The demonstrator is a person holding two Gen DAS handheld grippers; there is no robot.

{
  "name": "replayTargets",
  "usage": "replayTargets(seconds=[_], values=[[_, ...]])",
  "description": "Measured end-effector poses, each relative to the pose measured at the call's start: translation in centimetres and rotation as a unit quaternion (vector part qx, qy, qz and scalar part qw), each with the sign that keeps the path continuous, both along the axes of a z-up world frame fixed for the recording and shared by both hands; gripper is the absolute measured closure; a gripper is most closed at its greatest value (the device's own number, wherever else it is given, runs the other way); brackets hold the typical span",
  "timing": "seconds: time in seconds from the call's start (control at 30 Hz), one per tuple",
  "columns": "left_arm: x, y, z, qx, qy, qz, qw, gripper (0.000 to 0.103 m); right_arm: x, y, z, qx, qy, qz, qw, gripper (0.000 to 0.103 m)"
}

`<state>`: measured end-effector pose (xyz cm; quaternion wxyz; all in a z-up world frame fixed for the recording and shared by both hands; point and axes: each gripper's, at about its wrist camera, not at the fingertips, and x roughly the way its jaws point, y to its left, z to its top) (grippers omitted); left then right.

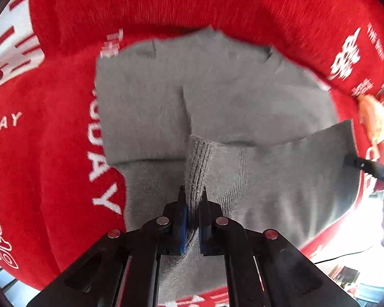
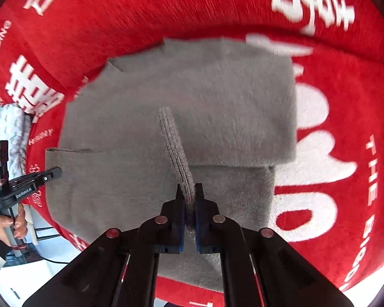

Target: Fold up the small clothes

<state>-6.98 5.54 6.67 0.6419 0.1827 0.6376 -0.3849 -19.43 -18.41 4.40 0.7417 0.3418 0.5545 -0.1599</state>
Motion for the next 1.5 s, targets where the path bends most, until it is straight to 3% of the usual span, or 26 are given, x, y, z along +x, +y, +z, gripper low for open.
replayTargets(seconds=[0.2,0.3,0.47,0.67,0.77,0.9,0.93,0.97,1.0,1.03,1.07,1.23,1.4,1.5], values=[[2.8,-1.6,5.3,-0.056,-0.042,0.011,0.9975,0.096,3.4,-3.4,4.3,-0.052,-0.037,-0.001,0.998,0.097],[5.5,-4.1,6.3,-0.076,-0.067,0.024,0.9946,0.096,5.8,-6.0,3.7,-0.066,-0.040,-0.007,0.997,0.097],[9.5,-8.6,2.6,-0.061,-0.094,0.043,0.9927,0.096,8.6,-10.1,-1.6,-0.029,-0.027,-0.048,0.998,0.097],[11.1,-12.0,-5.2,0.010,-0.094,0.057,0.9939,0.096,9.4,-12.5,-8.0,0.002,-0.004,-0.095,0.995,0.097],[11.3,-12.2,-6.5,0.009,-0.099,0.065,0.9929,0.095,9.3,-12.8,-8.4,-0.001,-0.012,-0.116,0.993,0.096],[11.8,-12.2,-6.3,0.014,-0.098,0.069,0.9928,0.094,8.7,-13.8,-7.8,-0.038,0.016,-0.146,0.988,0.078],[12.1,-12.2,-6.0,0.017,-0.096,0.073,0.9925,0.091,8.4,-14.1,-7.5,-0.054,0.031,-0.157,0.986,0.077],[12.4,-12.1,-5.7,0.031,-0.108,0.077,0.9906,0.068,8.2,-14.4,-7.2,-0.067,0.047,-0.166,0.983,0.077],[12.7,-11.7,-5.2,0.055,-0.139,0.087,0.9849,0.032,7.8,-14.8,-6.8,-0.069,0.052,-0.176,0.981,0.077],[12.7,-11.5,-4.6,0.069,-0.165,0.097,0.9790,0.022,7.5,-15.1,-6.5,-0.063,0.048,-0.179,0.981,0.077],[13.0,-10.9,-4.0,0.073,-0.186,0.106,0.9742,0.020,7.2,-15.0,-6.0,-0.061,0.045,-0.178,0.981,0.077],[13.2,-7.5,-2.5,0.070,-0.141,0.111,0.9812,0.020,5.5,-11.7,-3.1,-0.067,0.021,-0.137,0.988,0.077],[9.8,-3.2,-2.4,0.090,-0.115,0.094,0.9847,0.020,3.2,-5.6,-1.9,-0.031,0.006,-0.088,0.996,0.077],[6.9,-1.0,-3.5,0.106,-0.094,0.100,0.9849,0.020,1.9,-2.2,-2.6,-0.008,0.026,-0.056,0.998,0.077]])
